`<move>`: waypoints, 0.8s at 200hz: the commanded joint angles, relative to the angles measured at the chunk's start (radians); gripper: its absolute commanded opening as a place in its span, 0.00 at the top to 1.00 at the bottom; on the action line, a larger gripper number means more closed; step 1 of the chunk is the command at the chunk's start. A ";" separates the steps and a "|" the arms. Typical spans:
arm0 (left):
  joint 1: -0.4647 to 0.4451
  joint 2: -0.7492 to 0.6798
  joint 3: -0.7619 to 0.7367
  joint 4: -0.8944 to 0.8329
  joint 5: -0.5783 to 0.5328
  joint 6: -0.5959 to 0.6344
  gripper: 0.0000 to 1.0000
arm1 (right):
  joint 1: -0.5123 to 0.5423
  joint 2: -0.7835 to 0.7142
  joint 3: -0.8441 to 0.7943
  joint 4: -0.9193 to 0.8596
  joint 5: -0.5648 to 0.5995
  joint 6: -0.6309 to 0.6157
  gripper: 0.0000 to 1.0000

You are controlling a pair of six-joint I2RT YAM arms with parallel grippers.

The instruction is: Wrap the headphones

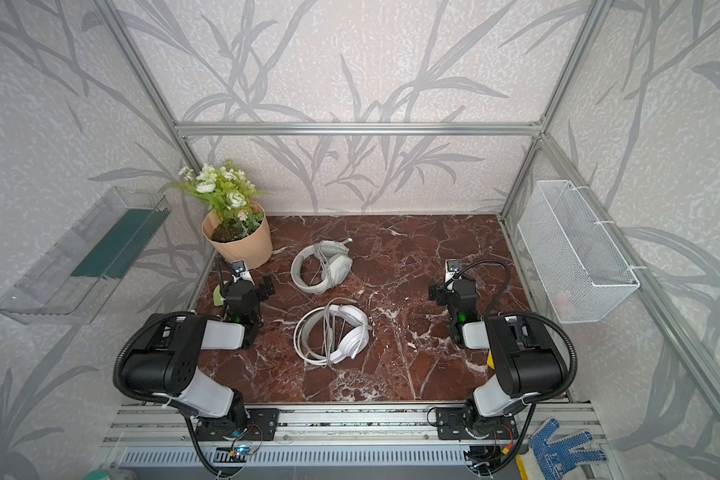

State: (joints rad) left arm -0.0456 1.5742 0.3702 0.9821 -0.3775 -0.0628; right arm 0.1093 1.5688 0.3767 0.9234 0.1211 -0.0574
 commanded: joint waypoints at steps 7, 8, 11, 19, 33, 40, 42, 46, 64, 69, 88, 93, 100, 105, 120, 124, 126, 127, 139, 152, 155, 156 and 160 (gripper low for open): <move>-0.001 0.010 -0.011 0.033 -0.014 0.019 0.01 | 0.000 0.007 -0.007 0.043 -0.005 -0.007 0.01; -0.001 0.010 -0.011 0.033 -0.014 0.019 0.01 | 0.000 0.008 -0.007 0.044 -0.005 -0.008 0.01; -0.002 0.009 -0.011 0.034 -0.015 0.018 0.01 | 0.000 0.008 -0.007 0.043 -0.006 -0.007 0.01; -0.002 0.009 -0.011 0.035 -0.015 0.018 0.01 | 0.000 0.007 -0.007 0.044 -0.005 -0.008 0.01; -0.001 0.010 -0.011 0.033 -0.014 0.019 0.01 | 0.000 0.007 -0.007 0.043 -0.005 -0.008 0.01; -0.002 0.010 -0.010 0.033 -0.014 0.019 0.01 | 0.000 0.007 -0.007 0.043 -0.005 -0.007 0.01; -0.001 0.010 -0.011 0.034 -0.014 0.018 0.01 | 0.000 0.007 -0.007 0.043 -0.006 -0.007 0.01; -0.002 0.010 -0.011 0.034 -0.014 0.018 0.01 | 0.000 0.008 -0.007 0.044 -0.005 -0.008 0.01; -0.002 0.010 -0.011 0.034 -0.014 0.018 0.01 | 0.000 0.007 -0.007 0.043 -0.005 -0.007 0.01; -0.001 0.010 -0.011 0.035 -0.014 0.020 0.01 | 0.000 0.007 -0.007 0.044 -0.005 -0.007 0.01; -0.002 0.010 -0.011 0.034 -0.014 0.018 0.01 | 0.000 0.007 -0.007 0.045 -0.005 -0.007 0.01; -0.002 0.010 -0.012 0.034 -0.014 0.018 0.01 | 0.000 0.008 -0.007 0.045 -0.005 -0.007 0.01; -0.001 0.009 -0.011 0.034 -0.014 0.018 0.01 | 0.000 0.008 -0.007 0.044 -0.005 -0.007 0.01; -0.002 0.010 -0.011 0.033 -0.014 0.018 0.01 | 0.000 0.008 -0.007 0.044 -0.006 -0.008 0.01; -0.001 0.010 -0.011 0.034 -0.014 0.018 0.01 | 0.000 0.007 -0.007 0.045 -0.005 -0.007 0.01; -0.002 0.010 -0.011 0.034 -0.014 0.018 0.01 | 0.000 0.008 -0.007 0.046 -0.005 -0.007 0.01; -0.001 0.010 -0.011 0.034 -0.015 0.018 0.01 | 0.000 0.008 -0.007 0.046 -0.005 -0.007 0.01; -0.002 0.010 -0.010 0.033 -0.014 0.019 0.01 | 0.000 0.008 -0.007 0.046 -0.006 -0.007 0.01; -0.001 0.009 -0.011 0.035 -0.014 0.018 0.01 | 0.000 0.008 -0.007 0.046 -0.005 -0.008 0.01; -0.002 0.010 -0.011 0.035 -0.014 0.018 0.01 | 0.000 0.011 -0.007 0.047 -0.002 -0.004 0.01; -0.002 0.010 -0.011 0.035 -0.014 0.018 0.01 | 0.000 0.012 -0.007 0.050 -0.001 -0.004 0.01; -0.002 0.010 -0.011 0.035 -0.014 0.019 0.01 | 0.000 0.012 -0.007 0.050 -0.001 -0.003 0.01; -0.002 0.010 -0.011 0.034 -0.015 0.018 0.01 | -0.002 0.012 -0.007 0.052 -0.003 -0.002 0.01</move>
State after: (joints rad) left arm -0.0460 1.5742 0.3702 0.9821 -0.3771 -0.0628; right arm 0.1093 1.5707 0.3763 0.9241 0.1211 -0.0574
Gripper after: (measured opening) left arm 0.991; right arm 0.991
